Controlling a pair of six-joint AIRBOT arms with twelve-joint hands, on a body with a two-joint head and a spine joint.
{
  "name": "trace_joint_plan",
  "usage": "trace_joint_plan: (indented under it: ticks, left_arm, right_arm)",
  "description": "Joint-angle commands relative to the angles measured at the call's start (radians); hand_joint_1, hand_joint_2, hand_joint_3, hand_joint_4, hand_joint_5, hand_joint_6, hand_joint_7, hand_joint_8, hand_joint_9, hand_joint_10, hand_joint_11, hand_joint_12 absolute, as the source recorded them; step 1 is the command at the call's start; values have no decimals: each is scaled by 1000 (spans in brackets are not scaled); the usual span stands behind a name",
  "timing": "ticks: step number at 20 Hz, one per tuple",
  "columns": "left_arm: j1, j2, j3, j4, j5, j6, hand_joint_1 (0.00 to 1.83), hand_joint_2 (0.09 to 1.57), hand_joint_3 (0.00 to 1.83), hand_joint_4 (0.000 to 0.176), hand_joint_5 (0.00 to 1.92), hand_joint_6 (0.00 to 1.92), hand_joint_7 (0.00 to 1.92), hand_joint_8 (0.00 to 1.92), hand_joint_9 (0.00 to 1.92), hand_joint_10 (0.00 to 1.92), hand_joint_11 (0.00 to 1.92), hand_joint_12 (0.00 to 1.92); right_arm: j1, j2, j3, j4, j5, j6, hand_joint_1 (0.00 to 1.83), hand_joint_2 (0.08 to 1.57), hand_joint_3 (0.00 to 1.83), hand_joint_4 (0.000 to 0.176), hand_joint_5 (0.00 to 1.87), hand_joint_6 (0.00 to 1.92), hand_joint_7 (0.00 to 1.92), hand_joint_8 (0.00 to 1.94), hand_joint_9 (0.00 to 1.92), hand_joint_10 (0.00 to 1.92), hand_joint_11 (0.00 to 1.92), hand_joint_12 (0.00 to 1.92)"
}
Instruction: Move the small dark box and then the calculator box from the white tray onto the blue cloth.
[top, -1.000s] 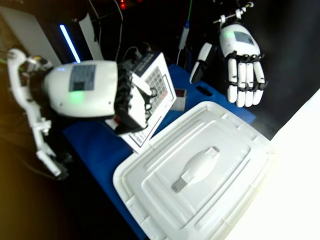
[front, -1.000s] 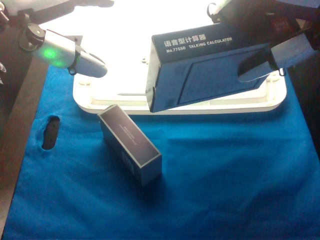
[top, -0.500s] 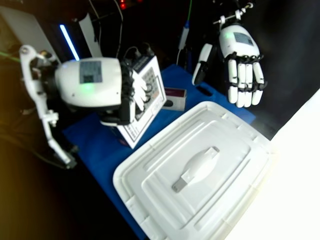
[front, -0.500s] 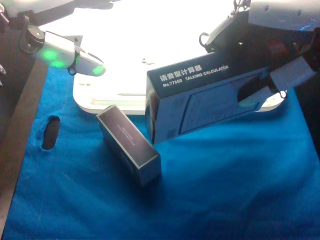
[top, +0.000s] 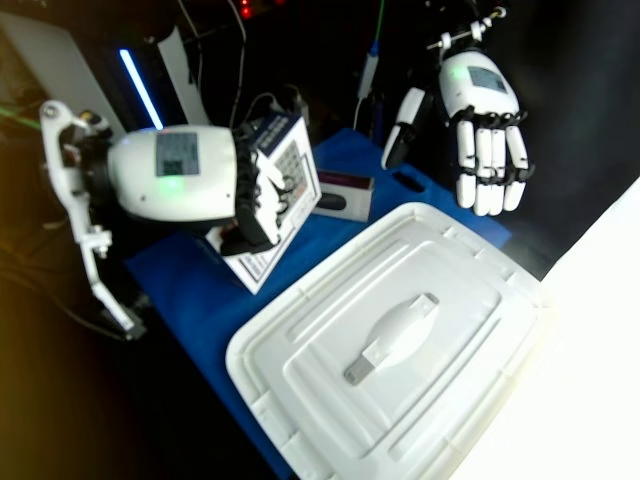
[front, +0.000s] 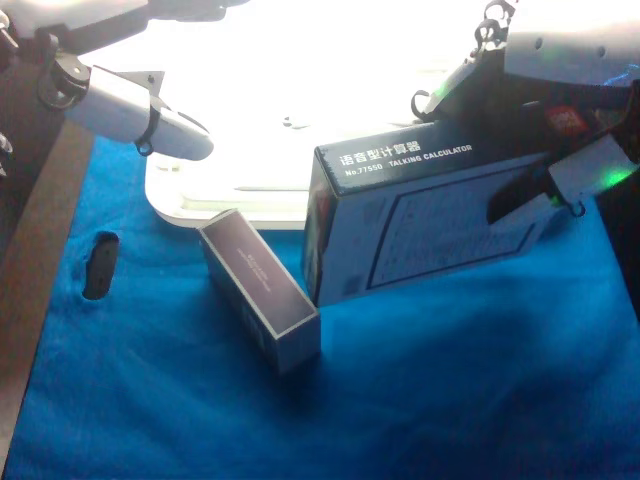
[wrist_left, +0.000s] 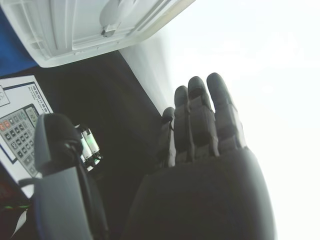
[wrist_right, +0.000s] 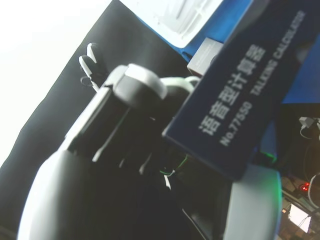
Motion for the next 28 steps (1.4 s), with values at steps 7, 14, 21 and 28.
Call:
trace_joint_plan:
  ticks: [7,14,21,28]
  left_arm:
    - [-4,-1,-1,-44,-90,0,708,902,0,99,71,0,314,1,299,1,0,662]
    - [2,-1,0,-51,-94,0,711,930,0,92,32,0,288,0,282,0,0,524]
    - [3,-2,0,-51,-97,0,731,930,0,100,30,1,269,0,272,0,0,581]
    - [1,-1,13,-89,-107,16,709,1028,23,151,16,1,269,1,304,7,0,500]
  right_arm:
    - [-1,0,14,51,60,11,1143,1146,0,0,922,1056,1216,882,1242,1336,1153,1815]
    - [-4,-1,16,51,59,15,590,869,0,0,562,0,940,0,792,32,124,1350]
    - [-4,-5,23,51,58,19,537,843,0,15,319,0,593,0,606,0,171,1069]
    - [14,-13,81,102,60,19,386,859,0,11,207,1,422,0,499,2,278,1118]
